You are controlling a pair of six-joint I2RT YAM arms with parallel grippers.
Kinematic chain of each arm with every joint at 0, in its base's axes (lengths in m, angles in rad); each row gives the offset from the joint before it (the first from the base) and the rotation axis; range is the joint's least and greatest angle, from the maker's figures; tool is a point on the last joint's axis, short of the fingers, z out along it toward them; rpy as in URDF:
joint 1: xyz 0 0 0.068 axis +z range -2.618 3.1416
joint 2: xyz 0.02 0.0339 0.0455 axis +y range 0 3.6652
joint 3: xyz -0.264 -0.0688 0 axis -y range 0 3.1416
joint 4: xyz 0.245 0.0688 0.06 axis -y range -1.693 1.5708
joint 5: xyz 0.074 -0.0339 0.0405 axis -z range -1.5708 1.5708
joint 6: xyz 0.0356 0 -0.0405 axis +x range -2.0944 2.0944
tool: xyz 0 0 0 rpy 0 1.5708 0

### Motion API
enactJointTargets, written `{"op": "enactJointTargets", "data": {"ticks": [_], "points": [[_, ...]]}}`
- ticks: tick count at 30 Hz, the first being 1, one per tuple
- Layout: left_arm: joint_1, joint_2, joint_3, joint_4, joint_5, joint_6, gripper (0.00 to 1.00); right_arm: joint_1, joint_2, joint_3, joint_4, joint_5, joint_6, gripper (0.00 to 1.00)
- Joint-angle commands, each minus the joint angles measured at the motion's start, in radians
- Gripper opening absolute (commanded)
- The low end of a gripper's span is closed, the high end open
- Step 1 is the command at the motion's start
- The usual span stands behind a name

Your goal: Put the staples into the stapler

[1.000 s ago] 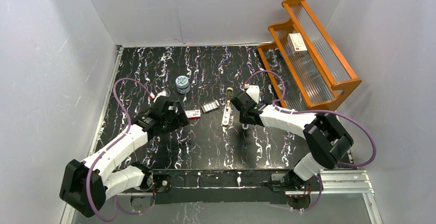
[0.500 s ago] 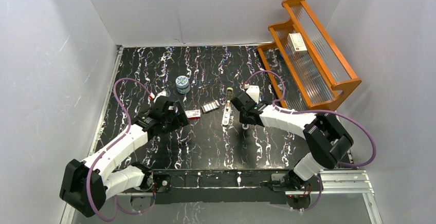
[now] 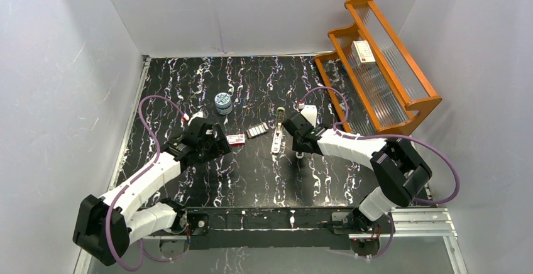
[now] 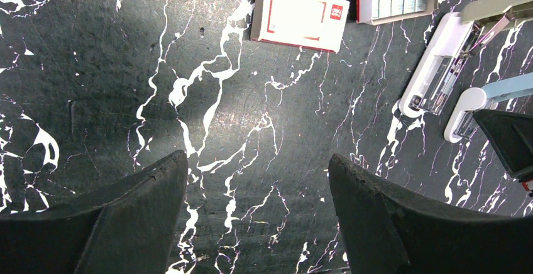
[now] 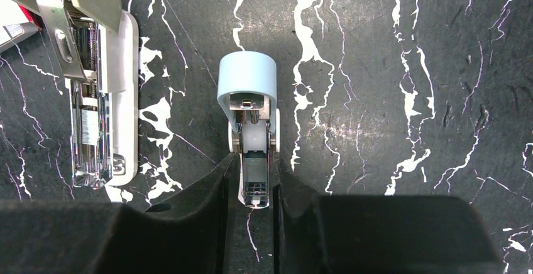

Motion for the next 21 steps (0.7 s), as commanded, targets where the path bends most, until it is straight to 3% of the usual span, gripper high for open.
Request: {"op": "enactJointTargets", "data": {"ticks": [1, 10, 14, 18, 21], "points": [[0.006, -0.019, 0.010, -0.002, -0.001, 0.000, 0.79, -0.005, -0.032, 0.031, -0.003, 0.015, -0.010, 0.32], [0.006, -0.023, 0.015, -0.003, 0.005, 0.003, 0.79, -0.005, -0.048, 0.060, 0.002, 0.020, -0.036, 0.31], [0.006, -0.027, 0.031, 0.056, 0.131, 0.062, 0.79, -0.009, -0.064, 0.115, -0.022, 0.043, -0.076, 0.32], [0.006, -0.060, 0.024, 0.162, 0.259, 0.116, 0.79, -0.035, -0.088, 0.187, -0.080, 0.051, -0.101, 0.44], [0.006, -0.076, 0.025, 0.198, 0.314, 0.141, 0.81, -0.077, -0.095, 0.243, -0.156, 0.058, -0.072, 0.61]]}}
